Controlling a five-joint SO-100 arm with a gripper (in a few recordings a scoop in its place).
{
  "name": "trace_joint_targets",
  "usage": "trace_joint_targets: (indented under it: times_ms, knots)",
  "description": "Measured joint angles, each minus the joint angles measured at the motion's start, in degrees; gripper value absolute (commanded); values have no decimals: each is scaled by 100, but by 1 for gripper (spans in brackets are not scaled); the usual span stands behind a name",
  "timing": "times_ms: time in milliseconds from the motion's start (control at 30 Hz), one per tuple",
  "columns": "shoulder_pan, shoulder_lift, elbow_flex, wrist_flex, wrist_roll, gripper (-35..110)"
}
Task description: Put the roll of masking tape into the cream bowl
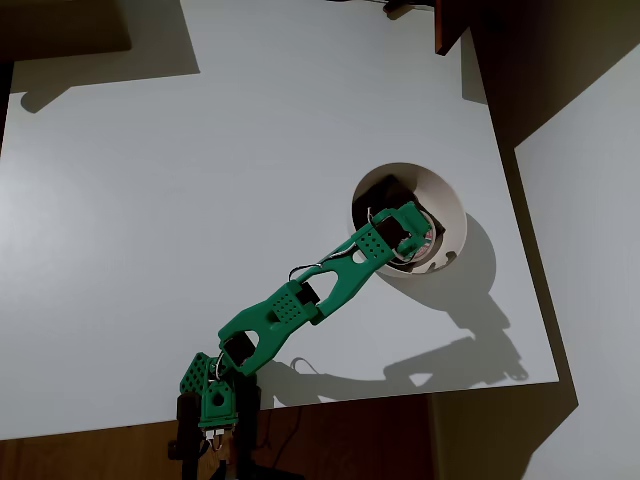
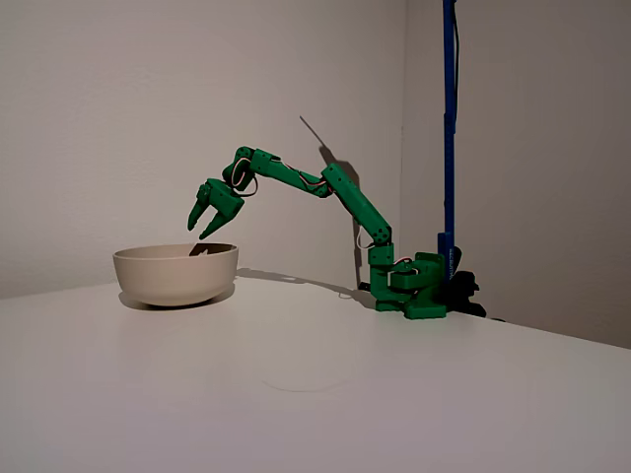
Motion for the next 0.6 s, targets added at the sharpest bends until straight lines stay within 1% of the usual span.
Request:
trace_joint_targets:
  times_ms: [100, 133, 167, 200, 467, 600]
  knots:
    - [0, 0, 0, 26, 62, 9]
    - [0, 0, 0, 26, 70, 7]
    - [0, 0, 0, 26, 70, -3]
    - [0, 0, 0, 26, 70, -8]
    - [-70, 53, 0, 114, 264, -8]
    - [-272, 466, 0, 466, 422, -8]
